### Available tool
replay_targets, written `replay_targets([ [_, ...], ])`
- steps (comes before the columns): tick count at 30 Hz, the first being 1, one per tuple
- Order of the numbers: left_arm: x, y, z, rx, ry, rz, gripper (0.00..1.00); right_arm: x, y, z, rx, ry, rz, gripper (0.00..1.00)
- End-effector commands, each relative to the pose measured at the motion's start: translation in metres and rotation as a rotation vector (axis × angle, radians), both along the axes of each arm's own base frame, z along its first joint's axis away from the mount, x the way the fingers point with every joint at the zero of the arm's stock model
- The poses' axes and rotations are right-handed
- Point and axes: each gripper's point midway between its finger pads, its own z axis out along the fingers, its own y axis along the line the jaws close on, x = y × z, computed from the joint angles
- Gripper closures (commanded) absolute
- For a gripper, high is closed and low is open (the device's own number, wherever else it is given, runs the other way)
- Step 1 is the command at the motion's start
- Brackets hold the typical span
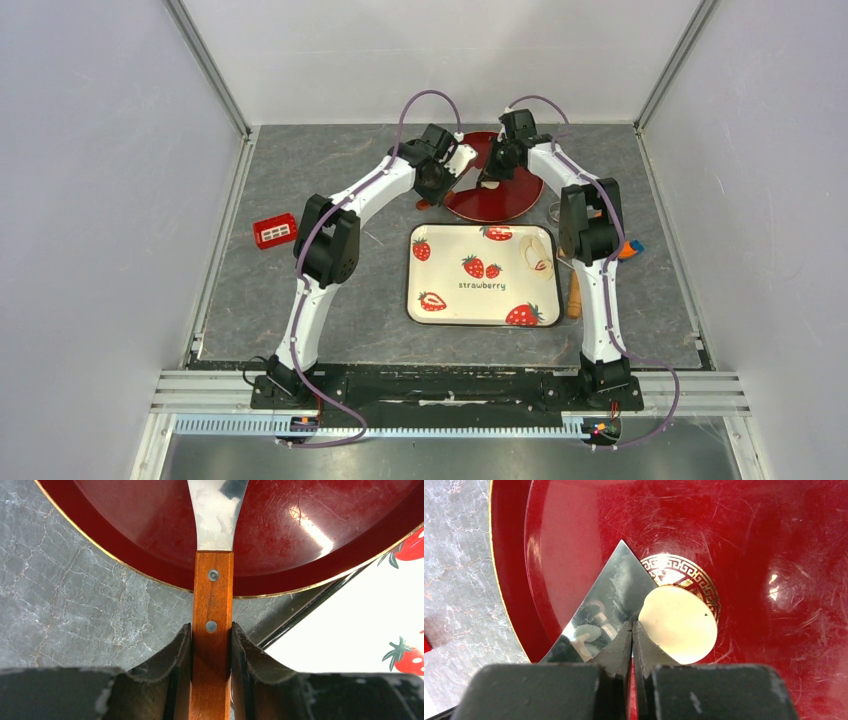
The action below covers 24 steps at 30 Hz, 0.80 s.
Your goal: Roll out the dumpling wrappers from the dough
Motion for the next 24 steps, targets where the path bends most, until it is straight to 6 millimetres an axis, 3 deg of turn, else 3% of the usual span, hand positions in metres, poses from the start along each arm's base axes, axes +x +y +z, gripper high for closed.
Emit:
replay_targets([
  [1,0.018,-0.004,0.030,-0.051,-0.074,0.089,0.98,0.009,-0.005,0.014,-0.020,-0.037,-0.010,1.00],
  [13,0.036,0.006,0.049,-0.018,-0.164,0.169,0.98,0.015,-0.008,0.012,-0.014,-0.040,-0.028,1.00],
  [24,0.032,0.018,0.092,0.017,-0.243,0.120,0.98,0.015,-0.009,0.003,-0.006,-0.017,-0.045,1.00],
])
